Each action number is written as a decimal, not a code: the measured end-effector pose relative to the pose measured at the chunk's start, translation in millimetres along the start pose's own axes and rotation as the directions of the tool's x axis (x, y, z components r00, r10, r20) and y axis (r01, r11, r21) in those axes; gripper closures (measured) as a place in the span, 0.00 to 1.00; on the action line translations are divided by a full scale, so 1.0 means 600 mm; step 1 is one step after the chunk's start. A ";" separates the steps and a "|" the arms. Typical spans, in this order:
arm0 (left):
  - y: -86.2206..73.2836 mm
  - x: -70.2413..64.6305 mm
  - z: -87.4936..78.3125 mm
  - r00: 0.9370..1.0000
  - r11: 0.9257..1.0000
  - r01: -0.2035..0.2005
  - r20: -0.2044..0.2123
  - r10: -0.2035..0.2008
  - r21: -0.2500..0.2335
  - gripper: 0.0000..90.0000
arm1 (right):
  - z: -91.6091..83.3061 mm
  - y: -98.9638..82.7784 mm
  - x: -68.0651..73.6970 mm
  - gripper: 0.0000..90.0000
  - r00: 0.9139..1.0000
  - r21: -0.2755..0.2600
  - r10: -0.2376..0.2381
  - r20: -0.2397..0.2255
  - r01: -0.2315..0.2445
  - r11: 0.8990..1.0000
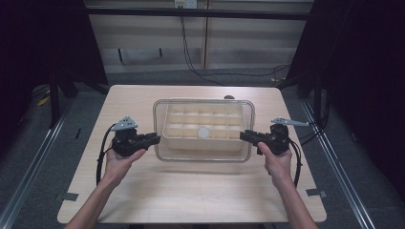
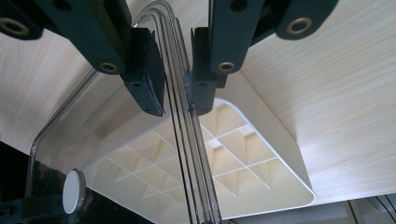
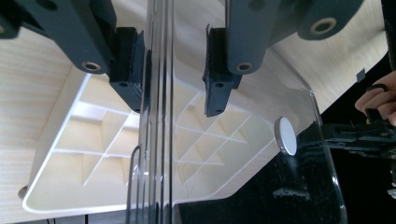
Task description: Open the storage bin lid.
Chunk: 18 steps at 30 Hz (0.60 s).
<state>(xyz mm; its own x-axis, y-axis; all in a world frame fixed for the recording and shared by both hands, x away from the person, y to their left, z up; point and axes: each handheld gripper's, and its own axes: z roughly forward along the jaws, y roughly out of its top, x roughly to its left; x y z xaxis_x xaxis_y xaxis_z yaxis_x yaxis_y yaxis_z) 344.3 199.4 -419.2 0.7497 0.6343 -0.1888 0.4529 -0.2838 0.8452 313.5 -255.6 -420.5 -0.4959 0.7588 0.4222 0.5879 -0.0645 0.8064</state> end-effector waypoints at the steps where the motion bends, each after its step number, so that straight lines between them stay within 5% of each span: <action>1: -0.001 -0.002 -0.001 1.000 1.000 0.004 0.001 -0.004 -0.002 0.84 | -0.002 -0.008 0.000 0.72 1.000 0.002 0.006 -0.004 -0.006 1.000; 18: -0.015 -0.023 -0.014 1.000 1.000 -0.007 0.012 0.007 0.017 0.84 | -0.024 -0.033 0.015 0.72 1.000 0.034 0.003 -0.003 -0.003 0.999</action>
<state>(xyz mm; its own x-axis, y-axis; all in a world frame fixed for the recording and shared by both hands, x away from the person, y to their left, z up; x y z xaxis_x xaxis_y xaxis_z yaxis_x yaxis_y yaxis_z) 325.9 199.0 -419.9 0.7587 0.6235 -0.1887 0.4557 -0.3010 0.8377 288.0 -256.8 -426.7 -0.4965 0.7564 0.4258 0.6103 -0.0447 0.7909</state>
